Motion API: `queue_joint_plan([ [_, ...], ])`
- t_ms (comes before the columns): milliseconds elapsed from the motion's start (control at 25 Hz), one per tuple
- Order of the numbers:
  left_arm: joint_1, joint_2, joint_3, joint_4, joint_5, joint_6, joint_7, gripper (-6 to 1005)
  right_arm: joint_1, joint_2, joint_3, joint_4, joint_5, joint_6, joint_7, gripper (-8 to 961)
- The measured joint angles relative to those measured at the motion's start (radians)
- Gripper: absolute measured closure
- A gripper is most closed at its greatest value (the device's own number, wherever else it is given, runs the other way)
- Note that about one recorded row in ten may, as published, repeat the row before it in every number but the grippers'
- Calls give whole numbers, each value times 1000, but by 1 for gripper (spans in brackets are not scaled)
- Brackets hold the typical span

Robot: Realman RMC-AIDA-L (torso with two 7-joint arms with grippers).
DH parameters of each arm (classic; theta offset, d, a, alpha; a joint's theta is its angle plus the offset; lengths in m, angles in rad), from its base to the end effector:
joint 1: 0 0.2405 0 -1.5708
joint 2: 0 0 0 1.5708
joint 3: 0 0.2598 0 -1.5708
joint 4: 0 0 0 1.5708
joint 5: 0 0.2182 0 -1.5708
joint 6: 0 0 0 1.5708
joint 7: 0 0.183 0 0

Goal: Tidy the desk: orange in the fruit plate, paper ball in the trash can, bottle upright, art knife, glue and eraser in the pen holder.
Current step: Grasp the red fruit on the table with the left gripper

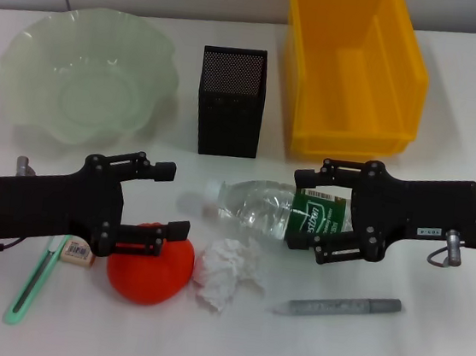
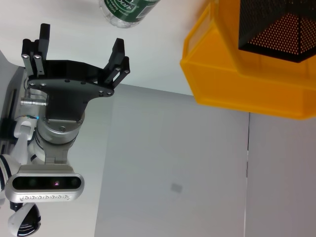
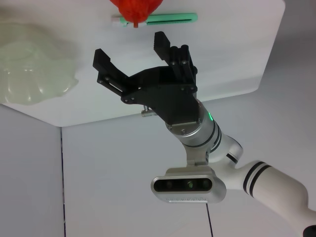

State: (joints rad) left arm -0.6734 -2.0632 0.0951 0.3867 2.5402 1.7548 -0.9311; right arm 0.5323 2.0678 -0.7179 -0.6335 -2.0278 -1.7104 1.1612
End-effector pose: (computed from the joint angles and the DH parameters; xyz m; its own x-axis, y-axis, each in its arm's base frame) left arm -0.2477 0.3190 -0.0576 0.8219 0.1423 0.5516 0.2233 -0.9713 -0.0822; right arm 0.2430 0.3232 -0.0412 0.8634 -0.1451 -0.4832 -0.2111 -0.9738 -0.0847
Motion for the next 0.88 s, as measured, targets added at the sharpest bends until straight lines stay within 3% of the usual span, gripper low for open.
queue_joint_plan([
  [760, 4, 1, 2, 0, 8, 0, -3, 189, -4, -3, 16, -4, 0, -2, 11, 112],
  [880, 14, 1, 37, 4, 13, -11, -19, 192, -4, -3, 17, -5, 0, 0, 8, 113],
])
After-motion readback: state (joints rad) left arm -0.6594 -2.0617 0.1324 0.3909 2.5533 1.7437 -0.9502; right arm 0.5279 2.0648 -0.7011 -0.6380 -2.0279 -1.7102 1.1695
